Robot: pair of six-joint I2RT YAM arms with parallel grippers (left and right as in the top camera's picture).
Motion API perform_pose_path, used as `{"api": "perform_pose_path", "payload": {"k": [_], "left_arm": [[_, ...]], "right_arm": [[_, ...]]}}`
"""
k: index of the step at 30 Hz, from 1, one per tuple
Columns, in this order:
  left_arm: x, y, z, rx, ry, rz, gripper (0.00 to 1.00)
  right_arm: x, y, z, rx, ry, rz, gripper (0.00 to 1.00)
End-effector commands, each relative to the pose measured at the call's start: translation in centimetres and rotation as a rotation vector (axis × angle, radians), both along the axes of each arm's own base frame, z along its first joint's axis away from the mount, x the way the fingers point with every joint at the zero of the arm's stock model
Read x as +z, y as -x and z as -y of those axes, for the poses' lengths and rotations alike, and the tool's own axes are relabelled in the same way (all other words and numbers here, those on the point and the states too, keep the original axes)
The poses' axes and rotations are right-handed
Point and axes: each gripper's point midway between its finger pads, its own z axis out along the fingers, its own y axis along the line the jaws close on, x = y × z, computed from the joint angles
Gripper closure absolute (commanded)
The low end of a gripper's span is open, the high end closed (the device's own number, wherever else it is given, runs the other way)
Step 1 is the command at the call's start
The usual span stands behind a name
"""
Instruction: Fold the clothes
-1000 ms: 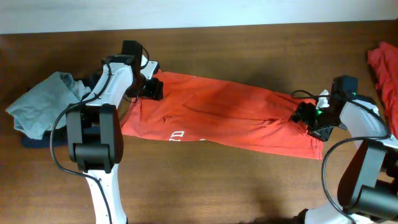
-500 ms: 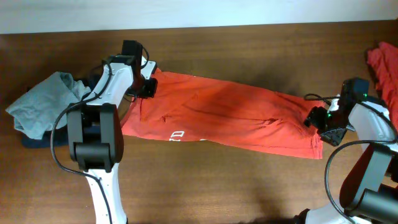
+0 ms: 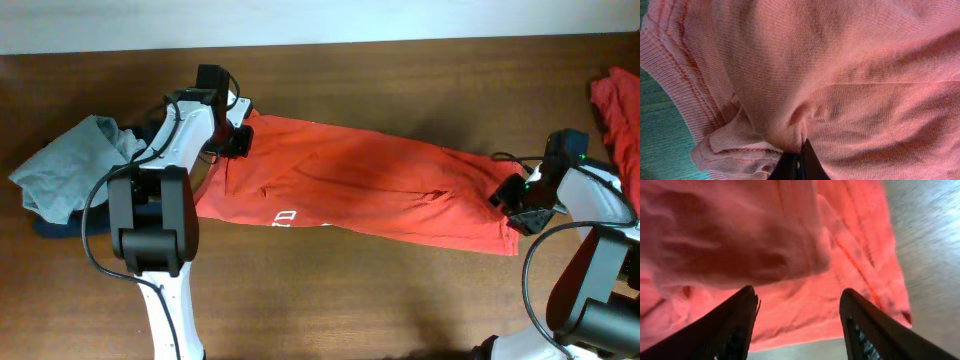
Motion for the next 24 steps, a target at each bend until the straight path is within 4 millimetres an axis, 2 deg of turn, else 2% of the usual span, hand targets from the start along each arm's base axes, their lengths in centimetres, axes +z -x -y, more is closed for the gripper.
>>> {"api": "perform_pose_path", "payload": {"k": [1, 4, 7, 11, 15, 18, 24], "left_arm": [[-2.5, 0.5, -0.5, 0.001, -0.02, -0.048, 0.99], [-2.5, 0.5, -0.5, 0.001, -0.02, -0.048, 0.99], [-2.5, 0.5, -0.5, 0.001, -0.02, -0.048, 0.99], [-2.5, 0.5, -0.5, 0.001, -0.02, -0.048, 1.0], [-2.5, 0.5, -0.5, 0.001, -0.02, -0.049, 0.99], [-2.5, 0.6, -0.5, 0.001, -0.021, -0.053, 0.99], [-2.5, 0.7, -0.5, 0.001, -0.021, -0.056, 0.99]], "right_arm": [[0.0, -0.5, -1.4, -0.05, -0.09, 0.021, 0.44], [-0.1, -0.6, -1.3, -0.107, -0.095, 0.011, 0.44], [-0.6, 0.4, -1.7, -0.148, -0.113, -0.031, 0.43], [-2.4, 1.2, -2.0, -0.199, -0.119, -0.04, 0.39], [-4.2, 1.2, -1.9, -0.226, -0.105, 0.01, 0.38], [-4.5, 1.0, -1.6, -0.227, -0.089, 0.026, 0.46], [-4.0, 1.0, -0.1, -0.223, -0.049, 0.027, 0.53]]}}
